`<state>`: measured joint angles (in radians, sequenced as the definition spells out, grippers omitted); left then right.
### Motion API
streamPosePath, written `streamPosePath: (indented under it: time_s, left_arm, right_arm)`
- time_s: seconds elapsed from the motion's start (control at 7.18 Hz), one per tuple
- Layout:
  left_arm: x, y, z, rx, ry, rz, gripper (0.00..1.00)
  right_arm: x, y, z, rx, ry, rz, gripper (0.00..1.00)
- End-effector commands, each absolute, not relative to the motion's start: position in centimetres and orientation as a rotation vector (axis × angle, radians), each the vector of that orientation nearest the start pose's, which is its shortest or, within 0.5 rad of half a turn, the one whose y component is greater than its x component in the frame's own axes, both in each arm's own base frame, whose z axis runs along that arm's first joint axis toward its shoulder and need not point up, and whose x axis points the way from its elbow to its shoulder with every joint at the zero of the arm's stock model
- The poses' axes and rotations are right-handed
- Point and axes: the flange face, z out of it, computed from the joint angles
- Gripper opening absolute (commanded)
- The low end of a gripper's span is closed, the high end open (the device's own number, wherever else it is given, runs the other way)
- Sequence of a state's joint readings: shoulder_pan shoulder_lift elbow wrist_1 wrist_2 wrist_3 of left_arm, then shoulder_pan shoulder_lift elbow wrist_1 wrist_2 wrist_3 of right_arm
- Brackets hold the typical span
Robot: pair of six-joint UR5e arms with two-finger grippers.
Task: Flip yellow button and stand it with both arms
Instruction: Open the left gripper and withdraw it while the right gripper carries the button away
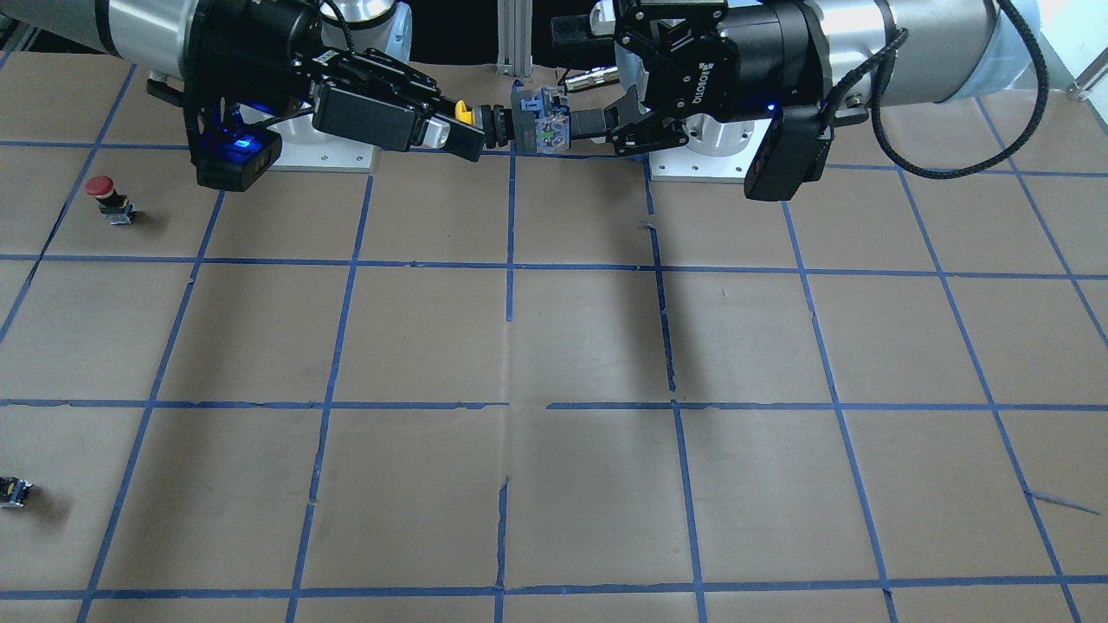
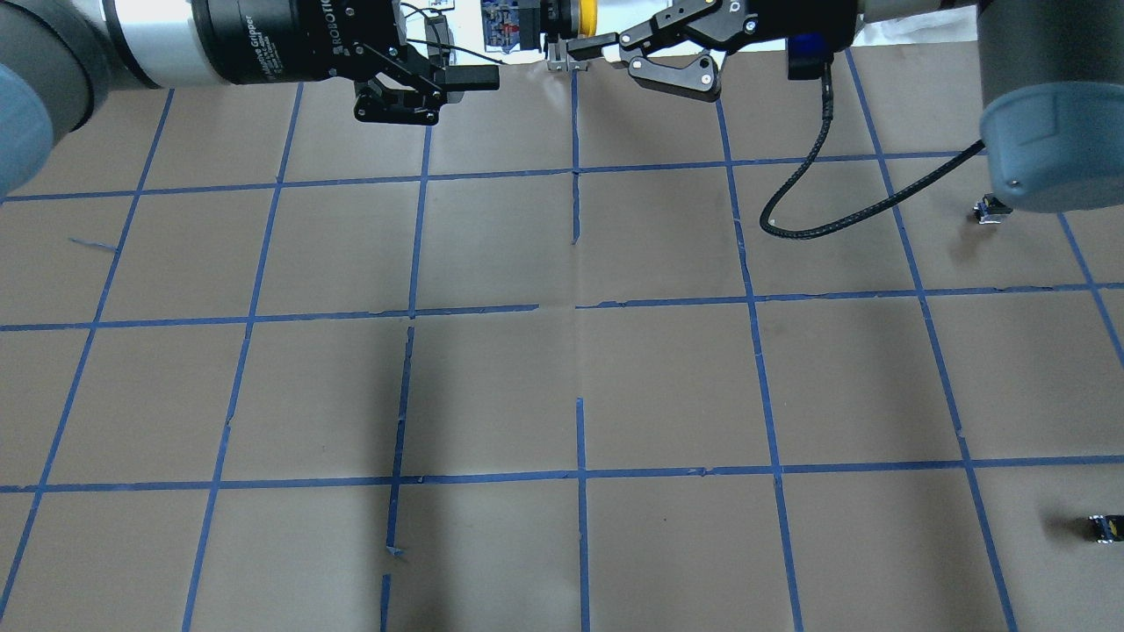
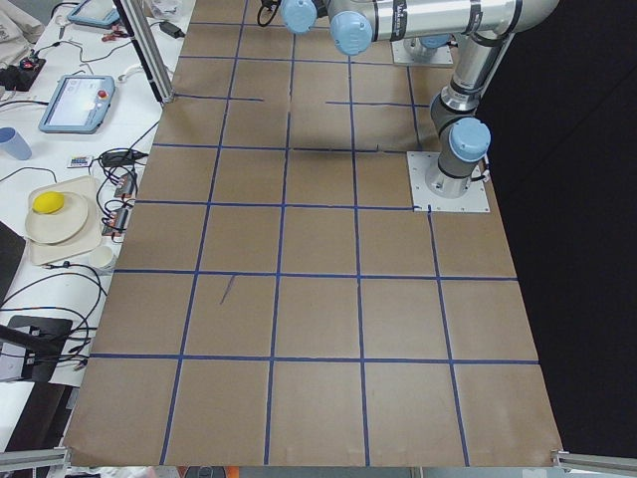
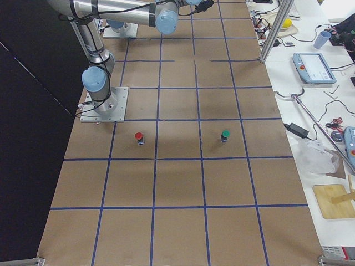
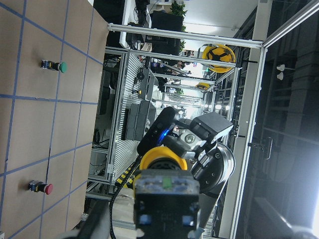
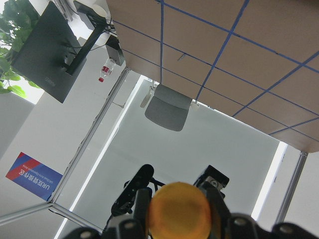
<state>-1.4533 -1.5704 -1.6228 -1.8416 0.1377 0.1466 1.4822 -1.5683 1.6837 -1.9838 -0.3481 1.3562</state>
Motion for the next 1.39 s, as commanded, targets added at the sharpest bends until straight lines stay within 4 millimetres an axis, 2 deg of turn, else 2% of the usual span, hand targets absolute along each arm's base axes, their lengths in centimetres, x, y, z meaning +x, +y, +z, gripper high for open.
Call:
streamPosePath:
  time_s: [0.0, 0.14, 0.42, 0.56, 0.7, 0.98, 1.11, 1.25]
  left_arm:
    - [-16.6, -52.5, 51.2, 0.274, -1.910, -0.071, 1.00]
    - [-16.8, -53.5, 51.7, 0.331, -1.969, -0.015, 1.00]
    - [-19.1, -52.8, 49.3, 0.317, -2.320, 0.053, 1.00]
    - [-18.6, -52.8, 48.6, 0.338, -2.438, 0.078, 1.00]
    - [-17.4, -52.8, 47.9, 0.370, -2.607, 0.127, 1.00]
    - [-15.1, -53.2, 47.6, 0.419, -2.820, 0.207, 1.00]
    - [-13.9, -53.3, 46.8, 0.359, -2.961, 0.217, 1.00]
    - [-13.3, -52.9, 47.2, 0.245, -3.029, 0.234, 1.00]
  right_arm:
    - [13.0, -53.0, 52.8, 1.176, 1.604, 0.418, 0.20]
    - [11.5, -53.4, 52.5, 1.183, 1.624, 0.364, 0.20]
    - [9.7, -53.3, 48.4, 1.070, 1.969, 0.124, 0.20]
    - [7.9, -52.8, 46.6, 1.028, 2.192, 0.054, 0.19]
    - [6.5, -51.9, 44.5, 0.949, 2.424, 0.062, 0.16]
    - [1.9, -51.6, 43.1, 0.877, 2.659, 0.012, 0.16]
    - [-0.8, -51.3, 42.6, 0.931, 2.793, -0.005, 0.17]
    - [-2.4, -51.0, 41.8, 0.992, 2.886, -0.002, 0.18]
